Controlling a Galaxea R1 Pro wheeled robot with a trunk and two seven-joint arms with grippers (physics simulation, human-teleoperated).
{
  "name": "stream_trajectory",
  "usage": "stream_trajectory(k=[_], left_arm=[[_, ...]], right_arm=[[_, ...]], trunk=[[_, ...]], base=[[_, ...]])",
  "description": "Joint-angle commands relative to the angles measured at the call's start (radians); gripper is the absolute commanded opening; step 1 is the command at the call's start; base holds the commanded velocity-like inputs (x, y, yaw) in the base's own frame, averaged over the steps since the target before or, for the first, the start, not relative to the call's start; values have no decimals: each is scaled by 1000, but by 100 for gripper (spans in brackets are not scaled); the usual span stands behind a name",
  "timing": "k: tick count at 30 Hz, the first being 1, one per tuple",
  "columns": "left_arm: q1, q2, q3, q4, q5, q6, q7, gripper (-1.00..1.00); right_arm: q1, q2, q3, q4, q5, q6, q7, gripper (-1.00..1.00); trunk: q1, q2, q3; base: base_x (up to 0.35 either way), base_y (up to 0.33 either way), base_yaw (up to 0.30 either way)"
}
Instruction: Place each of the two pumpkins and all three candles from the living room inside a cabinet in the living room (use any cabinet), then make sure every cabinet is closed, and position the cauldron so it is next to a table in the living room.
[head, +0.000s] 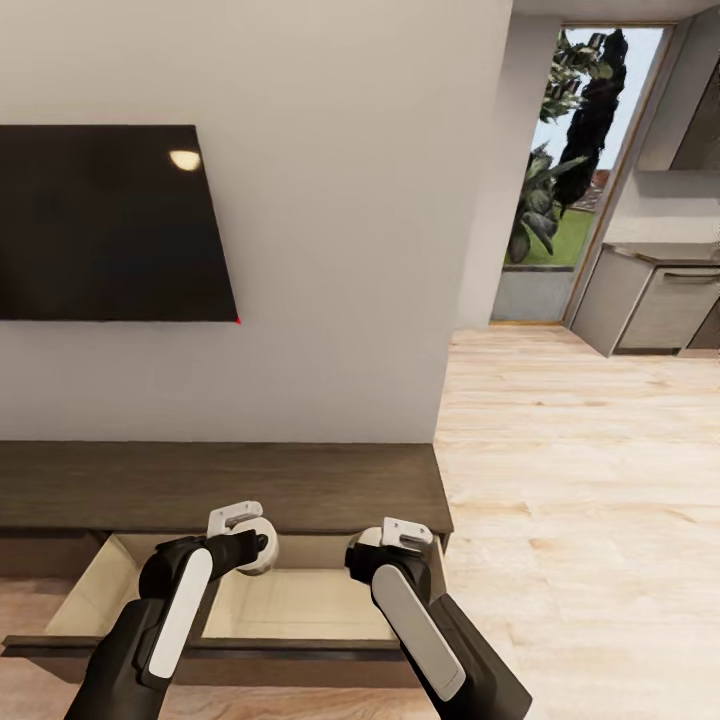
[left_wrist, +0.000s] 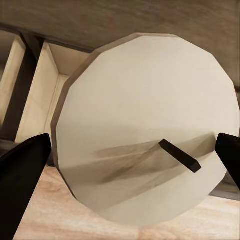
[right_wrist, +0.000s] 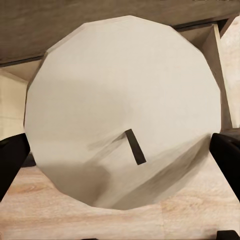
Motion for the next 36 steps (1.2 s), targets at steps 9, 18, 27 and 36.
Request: stream_trajectory(k=[9,18,27,36], left_arm=[[0,-3,1,0,1,0,-2,-100],[0,-5,1,0,1,-1,-2,-100],[0,-5,-80,0,1,-2,0,-100],[0,-5,-104,36,-3,-14,0,-100]], right_arm=[[0,0,0,2,1,0,18,-100],[0,0,0,5,22,0,19,-100],[0,0,0,41,39,-2,93,-100],[0,0,-1,74,129,-3,114,-100]], trunk=[[0,0,1],[0,0,1],[35,-63,-27],[69,-126,-56]], base=[[62,35,-7],[7,2,0],[0,0,0],[0,0,0]])
